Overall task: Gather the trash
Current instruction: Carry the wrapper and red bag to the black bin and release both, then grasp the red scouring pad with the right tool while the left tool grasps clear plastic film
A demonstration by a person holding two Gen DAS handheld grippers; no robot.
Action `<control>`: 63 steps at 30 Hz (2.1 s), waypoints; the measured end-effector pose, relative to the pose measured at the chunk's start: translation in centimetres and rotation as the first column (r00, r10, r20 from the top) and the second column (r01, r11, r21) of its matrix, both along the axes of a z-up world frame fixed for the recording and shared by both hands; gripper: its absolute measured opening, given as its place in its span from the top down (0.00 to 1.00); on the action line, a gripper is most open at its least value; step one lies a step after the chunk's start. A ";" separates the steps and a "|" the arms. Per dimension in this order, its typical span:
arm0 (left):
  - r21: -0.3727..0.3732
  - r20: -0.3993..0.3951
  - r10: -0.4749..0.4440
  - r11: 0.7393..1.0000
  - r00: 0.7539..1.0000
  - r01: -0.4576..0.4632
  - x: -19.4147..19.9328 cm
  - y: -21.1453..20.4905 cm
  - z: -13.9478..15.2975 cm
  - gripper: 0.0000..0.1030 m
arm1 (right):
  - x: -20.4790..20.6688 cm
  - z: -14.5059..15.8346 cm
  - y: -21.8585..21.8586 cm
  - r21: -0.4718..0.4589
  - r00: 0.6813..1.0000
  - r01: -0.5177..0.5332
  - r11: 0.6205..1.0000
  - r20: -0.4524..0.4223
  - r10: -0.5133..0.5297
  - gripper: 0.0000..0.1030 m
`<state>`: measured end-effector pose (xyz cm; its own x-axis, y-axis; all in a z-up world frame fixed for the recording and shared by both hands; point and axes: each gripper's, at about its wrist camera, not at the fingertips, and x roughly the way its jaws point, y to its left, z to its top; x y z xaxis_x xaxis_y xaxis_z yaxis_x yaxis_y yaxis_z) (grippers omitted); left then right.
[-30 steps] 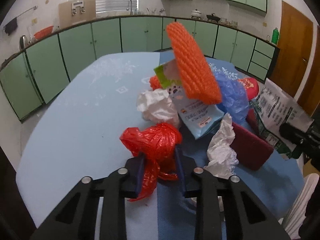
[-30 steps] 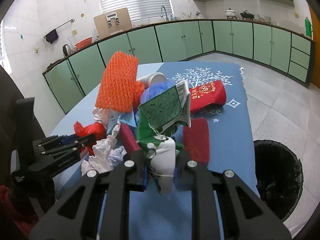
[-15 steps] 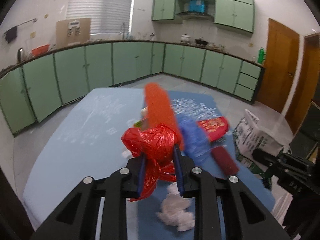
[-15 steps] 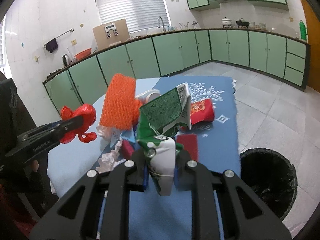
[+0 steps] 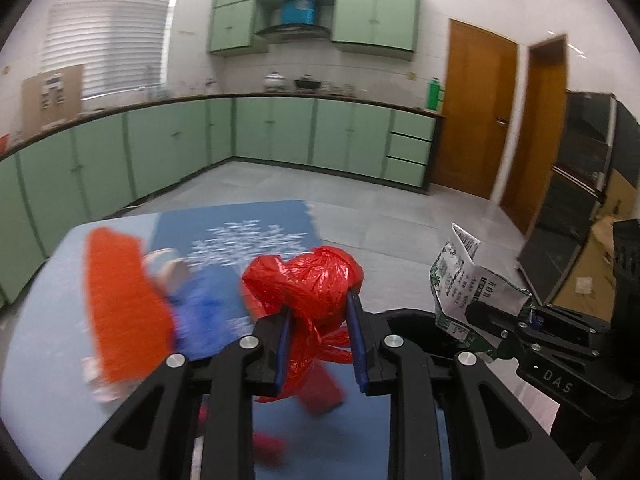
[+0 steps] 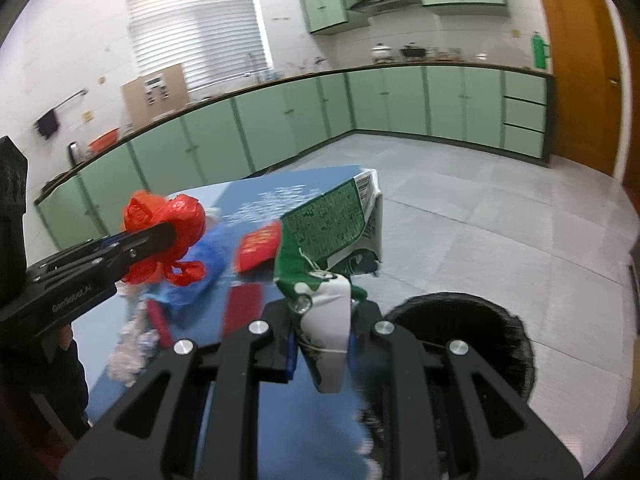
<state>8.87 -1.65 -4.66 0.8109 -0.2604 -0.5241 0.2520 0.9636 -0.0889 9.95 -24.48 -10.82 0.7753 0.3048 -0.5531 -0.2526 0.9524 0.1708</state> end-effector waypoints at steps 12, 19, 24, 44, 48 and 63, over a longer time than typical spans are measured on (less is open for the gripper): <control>-0.006 -0.034 -0.160 0.987 0.987 0.160 4.2 -9.4 -2.2 0.76 | 2.5 -3.5 -9.3 -0.032 0.982 0.183 0.983 -0.041 -0.184 0.84; 0.002 -0.091 -0.204 0.979 0.975 0.205 7.0 -12.9 -4.4 0.76 | 4.4 -5.8 -11.7 -0.035 0.970 0.226 0.973 -0.087 -0.228 0.84; 0.001 -0.125 -0.224 0.974 0.966 0.226 8.9 -14.6 -5.5 0.75 | 5.5 -7.4 -12.4 -0.041 0.962 0.242 0.970 -0.117 -0.245 0.83; -0.017 -0.072 -0.104 0.995 0.992 0.103 6.5 -7.7 -2.1 0.23 | 3.7 -6.2 -11.9 -0.014 0.927 0.358 0.934 -0.110 -0.357 0.09; 0.022 -0.032 -0.013 1.000 0.999 0.014 4.4 -3.8 -0.9 0.22 | 3.6 -4.2 -9.4 0.011 0.943 0.322 0.947 -0.085 -0.320 0.09; 0.104 0.034 0.293 0.950 0.955 -0.295 -1.0 9.8 -0.5 0.22 | 4.0 -1.9 4.6 0.034 0.997 0.076 0.997 0.016 -0.076 0.09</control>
<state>7.87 8.14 -5.16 0.8526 0.0478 -0.5204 -0.0438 0.9988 0.0199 13.96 -19.85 -12.68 0.8064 0.2627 -0.5298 -0.1830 0.9628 0.1989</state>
